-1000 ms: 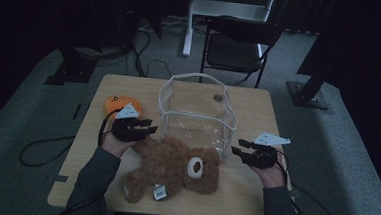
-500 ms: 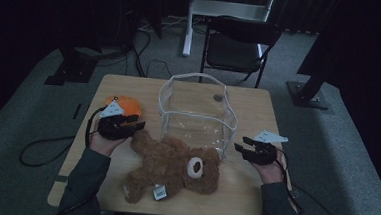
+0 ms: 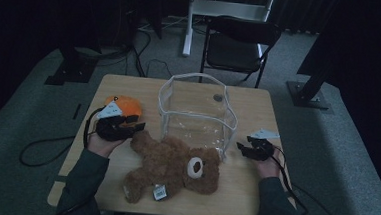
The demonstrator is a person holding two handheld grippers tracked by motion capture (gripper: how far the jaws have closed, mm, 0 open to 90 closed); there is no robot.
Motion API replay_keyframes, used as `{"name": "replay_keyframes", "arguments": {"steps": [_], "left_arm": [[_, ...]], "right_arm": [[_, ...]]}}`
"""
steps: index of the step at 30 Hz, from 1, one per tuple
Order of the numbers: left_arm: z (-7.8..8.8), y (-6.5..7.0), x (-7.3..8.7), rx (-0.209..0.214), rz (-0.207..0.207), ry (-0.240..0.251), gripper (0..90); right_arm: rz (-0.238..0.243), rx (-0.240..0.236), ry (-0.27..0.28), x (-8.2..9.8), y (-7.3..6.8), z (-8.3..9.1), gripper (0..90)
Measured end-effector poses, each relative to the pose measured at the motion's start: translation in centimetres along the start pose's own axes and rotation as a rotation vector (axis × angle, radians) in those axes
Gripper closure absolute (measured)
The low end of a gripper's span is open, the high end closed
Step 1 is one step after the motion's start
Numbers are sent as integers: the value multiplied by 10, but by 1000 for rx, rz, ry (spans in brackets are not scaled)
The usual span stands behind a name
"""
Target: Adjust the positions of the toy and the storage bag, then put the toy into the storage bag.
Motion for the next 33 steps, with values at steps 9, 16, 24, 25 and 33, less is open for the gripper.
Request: {"name": "replay_keyframes", "arguments": {"steps": [9,16,24,25,33], "left_arm": [[5,15,-4,36,-47,6,523],[4,27,-6,67,-85,-3,517],[2,37,-10,101,-109,-8,499],[2,38,-10,104,-112,-10,499],[-3,51,-11,135,-152,-34,489]], "right_arm": [[-17,35,-40,8,10,-18,380],[-27,40,-54,12,11,-22,331],[-77,-7,-45,14,16,-26,233],[-78,-10,-48,14,16,-26,226],[-69,-16,-51,14,15,-26,210]]}}
Point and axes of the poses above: each handheld gripper's, and its own axes: z roughly backward along the jaws, x roughly out of its underside, y roughly to its right, the point moved 8 cm from there along -z, roughly forward along the jaws, and after that the axes turned 9 degrees about -y, right-handed, at the moved point
